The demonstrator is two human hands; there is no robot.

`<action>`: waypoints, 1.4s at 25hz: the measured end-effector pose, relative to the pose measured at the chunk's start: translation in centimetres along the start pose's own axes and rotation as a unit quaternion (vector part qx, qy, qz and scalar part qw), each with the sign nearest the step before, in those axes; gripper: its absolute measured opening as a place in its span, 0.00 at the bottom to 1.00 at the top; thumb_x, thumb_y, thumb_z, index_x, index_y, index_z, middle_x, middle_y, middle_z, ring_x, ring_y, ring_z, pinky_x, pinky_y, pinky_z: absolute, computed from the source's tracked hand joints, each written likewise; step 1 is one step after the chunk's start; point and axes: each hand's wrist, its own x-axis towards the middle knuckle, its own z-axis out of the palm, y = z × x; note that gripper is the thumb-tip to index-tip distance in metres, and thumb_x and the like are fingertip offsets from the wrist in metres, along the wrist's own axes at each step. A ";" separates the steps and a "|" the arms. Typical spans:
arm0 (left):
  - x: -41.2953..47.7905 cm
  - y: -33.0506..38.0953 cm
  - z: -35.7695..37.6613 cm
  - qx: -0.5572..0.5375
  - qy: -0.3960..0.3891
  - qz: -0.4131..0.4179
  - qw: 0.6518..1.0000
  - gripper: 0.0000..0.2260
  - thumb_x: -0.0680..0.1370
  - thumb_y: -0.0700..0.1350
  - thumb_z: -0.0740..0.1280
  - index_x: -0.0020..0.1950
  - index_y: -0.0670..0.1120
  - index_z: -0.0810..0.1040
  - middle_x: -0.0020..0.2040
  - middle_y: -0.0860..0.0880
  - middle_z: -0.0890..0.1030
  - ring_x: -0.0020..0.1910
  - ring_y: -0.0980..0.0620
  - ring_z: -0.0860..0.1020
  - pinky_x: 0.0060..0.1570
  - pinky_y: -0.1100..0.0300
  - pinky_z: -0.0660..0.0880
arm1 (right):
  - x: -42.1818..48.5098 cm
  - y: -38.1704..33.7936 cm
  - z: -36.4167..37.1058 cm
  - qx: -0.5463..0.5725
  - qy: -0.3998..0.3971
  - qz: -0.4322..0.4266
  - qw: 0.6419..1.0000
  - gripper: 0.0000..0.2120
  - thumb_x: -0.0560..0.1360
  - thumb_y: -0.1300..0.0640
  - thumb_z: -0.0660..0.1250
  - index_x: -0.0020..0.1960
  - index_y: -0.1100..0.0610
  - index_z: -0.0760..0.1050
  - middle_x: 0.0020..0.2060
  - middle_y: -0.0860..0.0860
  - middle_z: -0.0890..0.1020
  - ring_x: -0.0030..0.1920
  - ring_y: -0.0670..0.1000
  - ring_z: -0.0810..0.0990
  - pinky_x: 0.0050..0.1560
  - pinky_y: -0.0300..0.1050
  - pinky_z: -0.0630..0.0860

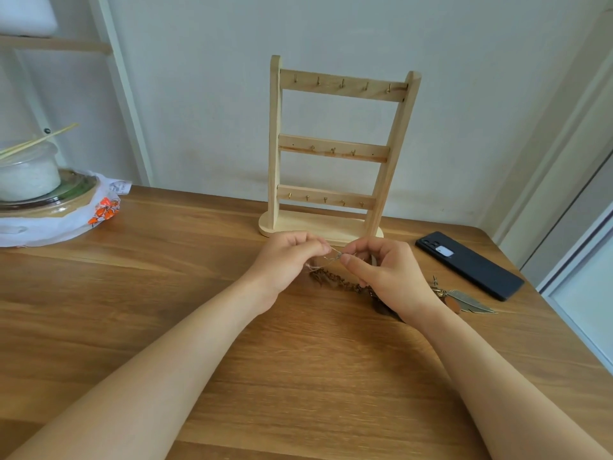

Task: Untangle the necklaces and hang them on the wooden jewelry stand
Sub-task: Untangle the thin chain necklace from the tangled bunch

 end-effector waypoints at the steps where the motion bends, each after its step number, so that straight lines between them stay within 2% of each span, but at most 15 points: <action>1: 0.1 0.1 -0.1 -0.033 -0.012 -0.018 0.999 0.10 0.77 0.47 0.68 0.36 0.50 0.83 0.43 0.52 0.83 0.48 0.54 0.79 0.51 0.58 0.72 | 0.1 0.1 0.0 -0.013 0.001 -0.001 1.000 0.01 0.76 0.56 0.73 0.47 0.52 0.83 0.31 0.48 0.78 0.31 0.46 0.75 0.37 0.42 0.75; 3: 0.3 0.1 -0.3 -0.125 -0.032 -0.046 0.991 0.16 0.79 0.47 0.64 0.31 0.49 0.76 0.42 0.51 0.81 0.49 0.50 0.77 0.52 0.55 0.72 | 0.2 0.2 -0.2 -0.035 0.009 -0.001 0.999 0.01 0.76 0.56 0.73 0.47 0.52 0.83 0.32 0.48 0.78 0.32 0.45 0.75 0.36 0.41 0.75; 5: 0.3 0.2 -0.5 -0.211 -0.042 -0.057 0.975 0.17 0.81 0.47 0.63 0.32 0.49 0.72 0.40 0.51 0.79 0.46 0.51 0.78 0.55 0.54 0.72 | 0.3 0.3 -0.4 -0.022 0.019 0.008 1.000 0.01 0.77 0.56 0.72 0.47 0.53 0.83 0.31 0.48 0.78 0.31 0.44 0.75 0.35 0.37 0.76; 10: -0.1 0.8 -0.7 -0.329 -0.056 -0.033 0.942 0.09 0.80 0.41 0.66 0.45 0.50 0.85 0.38 0.51 0.77 0.41 0.53 0.76 0.51 0.55 0.76 | 0.3 0.1 -0.3 -0.027 0.013 0.006 1.000 0.03 0.78 0.56 0.71 0.47 0.54 0.83 0.31 0.49 0.79 0.28 0.42 0.75 0.33 0.34 0.74; 12: -0.3 0.9 -0.5 -0.318 -0.052 -0.032 0.946 0.11 0.79 0.39 0.67 0.53 0.51 0.86 0.39 0.51 0.77 0.37 0.55 0.75 0.39 0.62 0.76 | 0.2 0.0 -0.3 -0.031 0.010 -0.001 0.999 0.03 0.78 0.55 0.71 0.46 0.53 0.83 0.30 0.50 0.78 0.28 0.43 0.74 0.33 0.35 0.74; 15: -0.4 1.0 -0.6 -0.294 -0.033 -0.047 0.954 0.16 0.80 0.37 0.65 0.62 0.54 0.84 0.48 0.49 0.83 0.26 0.58 0.68 0.22 0.68 0.63 | 0.3 0.0 -0.3 -0.027 0.018 0.006 0.999 0.04 0.78 0.55 0.71 0.45 0.53 0.83 0.26 0.47 0.74 0.28 0.45 0.71 0.32 0.38 0.72; 18: -0.3 0.9 -0.9 -0.253 -0.047 -0.045 0.965 0.20 0.82 0.37 0.62 0.68 0.56 0.79 0.59 0.47 0.84 0.21 0.59 0.62 0.18 0.69 0.60 | 0.3 0.0 -0.5 0.007 0.043 0.019 0.999 0.05 0.77 0.53 0.72 0.45 0.53 0.84 0.25 0.46 0.70 0.29 0.46 0.67 0.32 0.40 0.69; 21: -0.3 0.3 -0.9 -0.091 -0.021 -0.002 0.996 0.21 0.83 0.40 0.62 0.72 0.60 0.74 0.55 0.49 0.86 0.22 0.56 0.62 0.18 0.66 0.60 | 0.2 -0.4 -0.8 0.031 0.051 0.022 0.998 0.06 0.77 0.53 0.72 0.44 0.54 0.85 0.27 0.49 0.71 0.29 0.46 0.67 0.33 0.41 0.71; 24: -0.3 -0.3 -0.7 0.071 0.050 0.056 0.995 0.18 0.82 0.45 0.67 0.70 0.61 0.75 0.44 0.52 0.86 0.22 0.57 0.66 0.22 0.64 0.67 | 0.1 -0.6 -0.7 0.032 0.021 0.018 0.999 0.08 0.79 0.52 0.70 0.44 0.52 0.85 0.29 0.55 0.71 0.31 0.50 0.67 0.36 0.45 0.69; 26: -0.1 -0.5 -0.7 0.129 0.092 0.086 0.984 0.14 0.78 0.47 0.72 0.63 0.59 0.80 0.37 0.52 0.85 0.24 0.58 0.74 0.31 0.61 0.75 | 0.1 -0.6 -0.5 0.025 -0.008 0.006 1.000 0.10 0.80 0.51 0.68 0.43 0.51 0.84 0.30 0.60 0.71 0.33 0.53 0.68 0.38 0.49 0.69; 28: 0.0 -0.5 -0.9 0.142 0.104 0.107 0.979 0.11 0.74 0.46 0.76 0.54 0.55 0.83 0.37 0.53 0.84 0.34 0.56 0.81 0.43 0.59 0.79 | 0.0 -0.6 -0.3 0.019 -0.026 0.000 0.999 0.10 0.81 0.51 0.67 0.44 0.51 0.84 0.32 0.63 0.74 0.34 0.54 0.71 0.39 0.49 0.71; 29: 0.0 -0.5 -0.9 0.140 0.097 0.121 0.978 0.10 0.72 0.44 0.78 0.51 0.53 0.83 0.39 0.53 0.84 0.38 0.56 0.82 0.45 0.62 0.78 | -0.1 -0.8 -0.3 0.014 -0.027 -0.002 1.000 0.10 0.81 0.52 0.67 0.45 0.52 0.84 0.32 0.60 0.74 0.33 0.51 0.71 0.37 0.45 0.71; 31: -0.1 -0.4 -0.6 0.136 0.071 0.140 0.978 0.07 0.72 0.41 0.78 0.47 0.49 0.84 0.41 0.53 0.85 0.42 0.58 0.82 0.44 0.68 0.76 | -0.2 -1.0 -0.4 0.007 -0.021 0.001 1.000 0.09 0.81 0.54 0.66 0.48 0.55 0.84 0.31 0.54 0.73 0.25 0.42 0.69 0.28 0.34 0.68; 32: -0.2 -0.4 -0.4 0.127 0.055 0.139 0.981 0.06 0.72 0.40 0.77 0.46 0.48 0.85 0.41 0.53 0.85 0.42 0.57 0.82 0.43 0.67 0.76 | -0.3 -1.2 -0.4 0.007 -0.017 0.005 1.000 0.09 0.81 0.55 0.67 0.49 0.57 0.83 0.30 0.53 0.72 0.22 0.43 0.68 0.24 0.31 0.65; 35: -0.3 -0.5 -0.2 0.097 0.022 0.135 0.986 0.03 0.74 0.39 0.76 0.45 0.46 0.86 0.42 0.52 0.86 0.43 0.55 0.83 0.45 0.62 0.78 | -0.4 -1.3 -0.4 0.004 -0.001 -0.002 1.000 0.08 0.80 0.57 0.68 0.49 0.59 0.83 0.28 0.50 0.72 0.21 0.42 0.67 0.23 0.30 0.63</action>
